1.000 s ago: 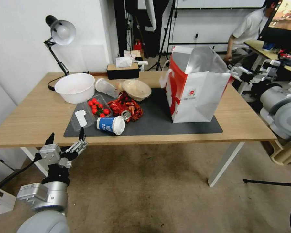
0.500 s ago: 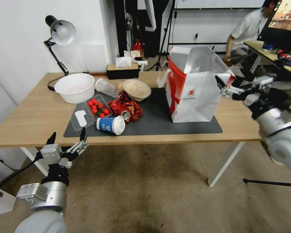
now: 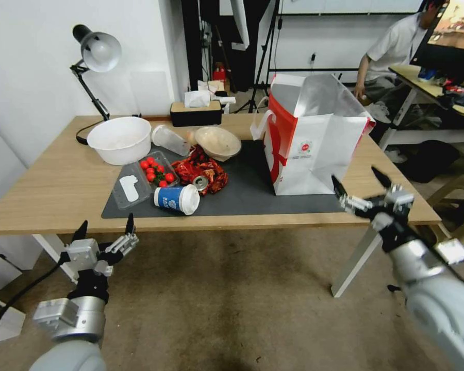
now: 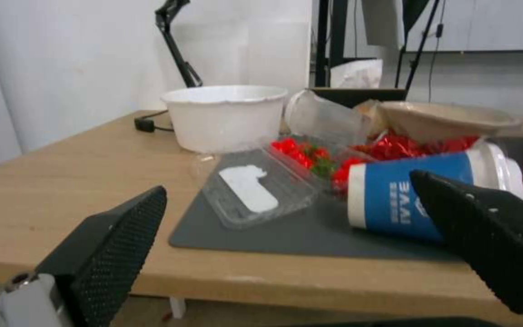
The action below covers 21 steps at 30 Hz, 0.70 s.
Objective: Pick up the food delivery bag from the floor and place it on the table.
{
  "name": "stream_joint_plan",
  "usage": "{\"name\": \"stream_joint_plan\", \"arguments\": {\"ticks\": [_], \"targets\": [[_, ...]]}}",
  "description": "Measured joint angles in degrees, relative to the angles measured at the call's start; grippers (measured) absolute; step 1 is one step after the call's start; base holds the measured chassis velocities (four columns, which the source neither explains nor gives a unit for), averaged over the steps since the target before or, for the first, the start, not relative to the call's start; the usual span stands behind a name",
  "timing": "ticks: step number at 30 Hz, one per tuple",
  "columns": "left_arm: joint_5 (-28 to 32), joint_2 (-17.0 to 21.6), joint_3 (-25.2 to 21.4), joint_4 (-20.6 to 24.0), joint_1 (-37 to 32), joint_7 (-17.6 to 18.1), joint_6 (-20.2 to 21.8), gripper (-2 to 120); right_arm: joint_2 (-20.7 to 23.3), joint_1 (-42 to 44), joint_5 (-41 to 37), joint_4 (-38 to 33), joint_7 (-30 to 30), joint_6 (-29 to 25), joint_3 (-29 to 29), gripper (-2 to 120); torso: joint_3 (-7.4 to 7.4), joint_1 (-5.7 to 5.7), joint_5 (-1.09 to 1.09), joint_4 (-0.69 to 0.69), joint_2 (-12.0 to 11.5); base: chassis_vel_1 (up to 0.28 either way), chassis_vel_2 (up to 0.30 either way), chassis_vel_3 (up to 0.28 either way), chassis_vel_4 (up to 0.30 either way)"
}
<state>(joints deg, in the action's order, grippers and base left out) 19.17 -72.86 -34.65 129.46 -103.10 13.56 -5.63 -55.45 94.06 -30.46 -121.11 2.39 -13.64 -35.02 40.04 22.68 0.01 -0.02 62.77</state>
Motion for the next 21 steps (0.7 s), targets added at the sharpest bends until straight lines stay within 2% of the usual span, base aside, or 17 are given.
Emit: {"name": "stream_joint_plan", "arguments": {"ticks": [5,10,21], "targets": [[-0.2,0.1,0.0,-2.4,-0.2,-1.9,-1.6,100,-4.8,3.4,2.2,2.0,-1.3,-2.6,1.1,100,0.00,0.00,-0.01,0.04,0.0,0.000,0.000,0.000,0.000],[-1.1,0.3,-0.7,-5.4,-0.1,-2.8,-3.2,100,-7.1,5.0,2.6,3.2,-2.5,-3.6,1.8,100,0.00,0.01,-0.02,0.02,0.0,0.000,0.000,0.000,0.000],[-2.8,-0.1,-0.9,-10.7,0.1,-5.1,-8.0,100,-8.1,4.9,2.0,5.1,-4.2,-4.5,2.6,100,0.01,0.02,-0.01,0.02,0.0,0.000,0.000,0.000,0.000]]}}
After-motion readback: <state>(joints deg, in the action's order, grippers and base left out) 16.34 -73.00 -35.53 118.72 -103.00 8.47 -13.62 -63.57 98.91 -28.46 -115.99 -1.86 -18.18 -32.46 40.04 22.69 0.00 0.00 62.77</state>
